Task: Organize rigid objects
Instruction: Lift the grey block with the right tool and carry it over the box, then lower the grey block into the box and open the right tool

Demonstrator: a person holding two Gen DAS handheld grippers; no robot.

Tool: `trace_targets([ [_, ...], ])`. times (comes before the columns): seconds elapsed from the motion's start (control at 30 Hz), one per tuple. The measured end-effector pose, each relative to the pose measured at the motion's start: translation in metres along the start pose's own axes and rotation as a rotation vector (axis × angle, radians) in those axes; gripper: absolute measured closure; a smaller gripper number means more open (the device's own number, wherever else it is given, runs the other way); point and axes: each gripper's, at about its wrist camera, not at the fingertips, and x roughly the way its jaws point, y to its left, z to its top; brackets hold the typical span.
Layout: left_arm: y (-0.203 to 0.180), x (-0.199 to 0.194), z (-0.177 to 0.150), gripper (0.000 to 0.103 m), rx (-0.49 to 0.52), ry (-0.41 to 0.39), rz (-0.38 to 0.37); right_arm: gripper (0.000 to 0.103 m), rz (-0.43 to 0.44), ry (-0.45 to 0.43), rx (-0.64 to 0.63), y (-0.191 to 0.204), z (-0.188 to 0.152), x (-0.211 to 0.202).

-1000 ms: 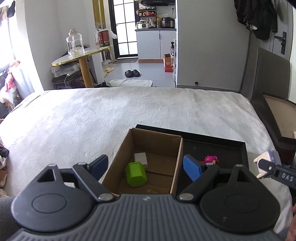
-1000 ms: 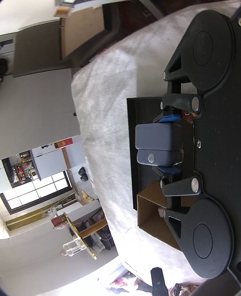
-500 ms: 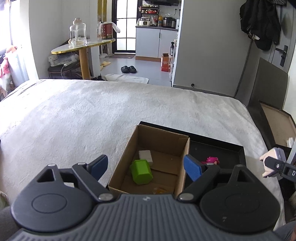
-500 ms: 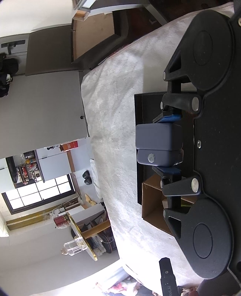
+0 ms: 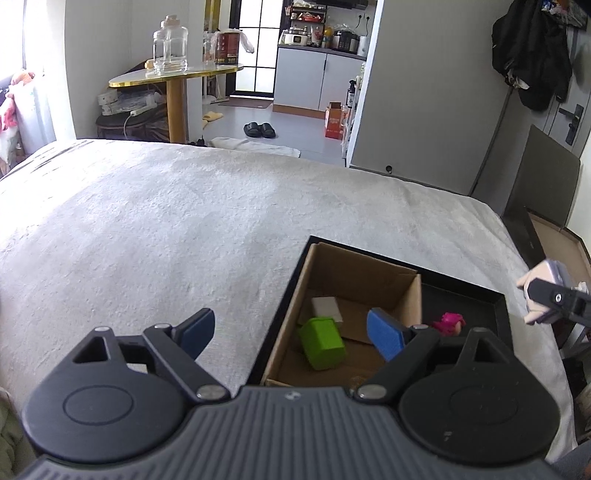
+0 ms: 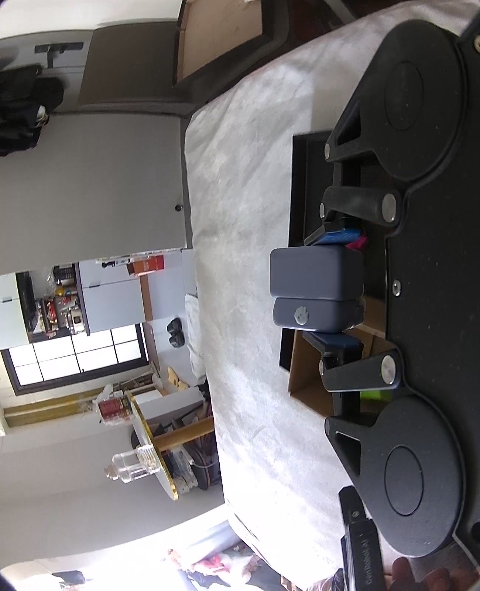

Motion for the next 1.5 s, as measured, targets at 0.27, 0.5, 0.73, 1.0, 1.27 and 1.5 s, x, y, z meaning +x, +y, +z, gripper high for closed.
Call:
trace_targets([
  [0.27,0.024,0.016,0.001,0.014,-0.04,0.014,-0.005,0.059,0.011,0.002,-0.07,0.038,0.004,0.016],
  [0.5,0.033,0.037,-0.002,0.014,-0.04,0.033,-0.008,0.059,0.01,0.026,-0.088,0.058,0.004,0.036],
  [0.73,0.035,0.065,-0.008,0.018,-0.031,0.07,-0.021,0.059,0.016,0.069,-0.102,0.07,0.0,0.06],
  [1.0,0.039,0.097,-0.012,0.034,-0.061,0.148,-0.046,0.059,0.017,0.15,-0.134,0.082,-0.012,0.094],
  [1.27,0.048,0.115,-0.014,0.055,-0.1,0.197,-0.072,0.059,0.009,0.217,-0.15,0.088,-0.018,0.128],
  [1.5,0.046,0.122,-0.014,0.061,-0.085,0.195,-0.102,0.054,0.015,0.189,-0.147,0.091,-0.012,0.142],
])
